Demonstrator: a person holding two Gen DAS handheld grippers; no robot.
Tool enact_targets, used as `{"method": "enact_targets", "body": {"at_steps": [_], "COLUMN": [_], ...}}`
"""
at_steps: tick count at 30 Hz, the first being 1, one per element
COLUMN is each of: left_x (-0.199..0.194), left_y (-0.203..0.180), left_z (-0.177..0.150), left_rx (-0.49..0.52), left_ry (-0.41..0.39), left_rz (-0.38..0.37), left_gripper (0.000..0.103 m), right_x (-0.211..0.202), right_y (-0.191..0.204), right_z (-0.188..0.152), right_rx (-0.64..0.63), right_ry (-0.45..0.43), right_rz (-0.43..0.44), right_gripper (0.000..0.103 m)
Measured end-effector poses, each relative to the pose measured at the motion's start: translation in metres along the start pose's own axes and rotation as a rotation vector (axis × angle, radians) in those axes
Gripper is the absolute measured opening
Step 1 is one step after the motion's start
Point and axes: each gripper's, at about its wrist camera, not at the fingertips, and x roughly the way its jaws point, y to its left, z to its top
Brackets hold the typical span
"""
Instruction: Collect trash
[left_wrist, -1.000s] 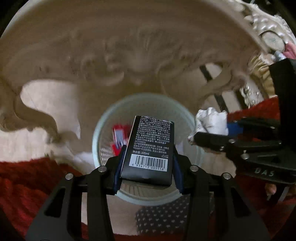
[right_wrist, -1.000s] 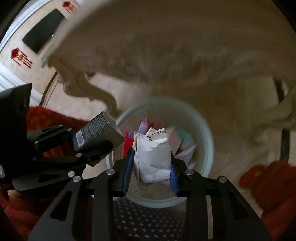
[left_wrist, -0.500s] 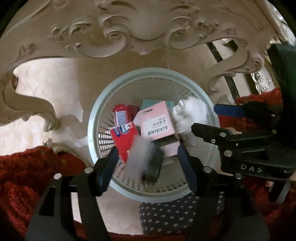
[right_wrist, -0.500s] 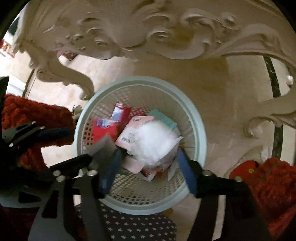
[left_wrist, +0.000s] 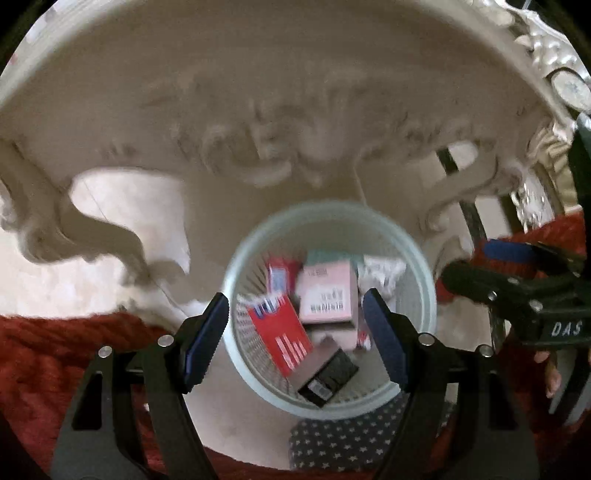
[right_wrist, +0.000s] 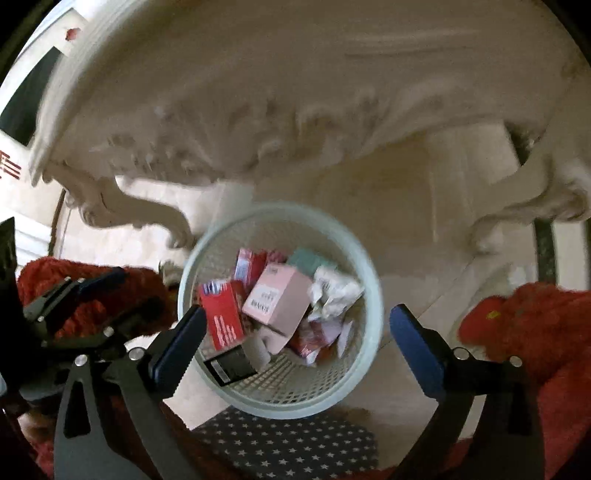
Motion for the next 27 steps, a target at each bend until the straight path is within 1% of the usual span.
{"method": "enact_targets", "body": {"at_steps": [2,5,6,10,14,21,24,27], "left_x": [-0.015,-0.041,-0.051,-0.081,-0.104,-0.129,-0.136,-0.139], "left_y": [-0.001,-0.002,-0.003,-0.013,-0.015,-0.014,-0.012,-0.011], "left_z": [0.008,0.019,0.023,0.031,0.035,0.035,0.034,0.032], "left_rx": [-0.006,-0.040,-0.048,-0.043,-0.064,-0.089,-0.105,-0.112], "left_ry": [-0.035,-0.085,-0.106,-0.162,-0.197,-0.242,-0.254,-0.263], "left_rz": [0.017,-0.004,0.001,0.061,0.055,0.095,0.084,0.093], "left_gripper": [0.073,0.073,0.073,0.073,0.073,0.074,0.073,0.074], "right_x": [-0.017,-0.044,-0.051,-0.078,-0.102,-0.125,-0.127,-0.122], "right_y": [0.004,0.013,0.016,0.028,0.041,0.045,0.046,0.044], "right_z": [0.003,0.006,0.007,0.008,0.006,0.004,0.004,0.004], "right_rx": [-0.013,-0.026,-0.029,-0.034,-0.063,-0.077,-0.071,-0.067], "right_ry": [-0.035,-0.077,-0.085,-0.149,-0.214,-0.266,-0.268,-0.252], "right_rz": [-0.041,-0.089,-0.099,-0.110,-0.141,-0.160,-0.164,-0.160], "right_gripper": [0.095,0.095,0.095,0.095,0.095,0.095,0.095,0.095]}}
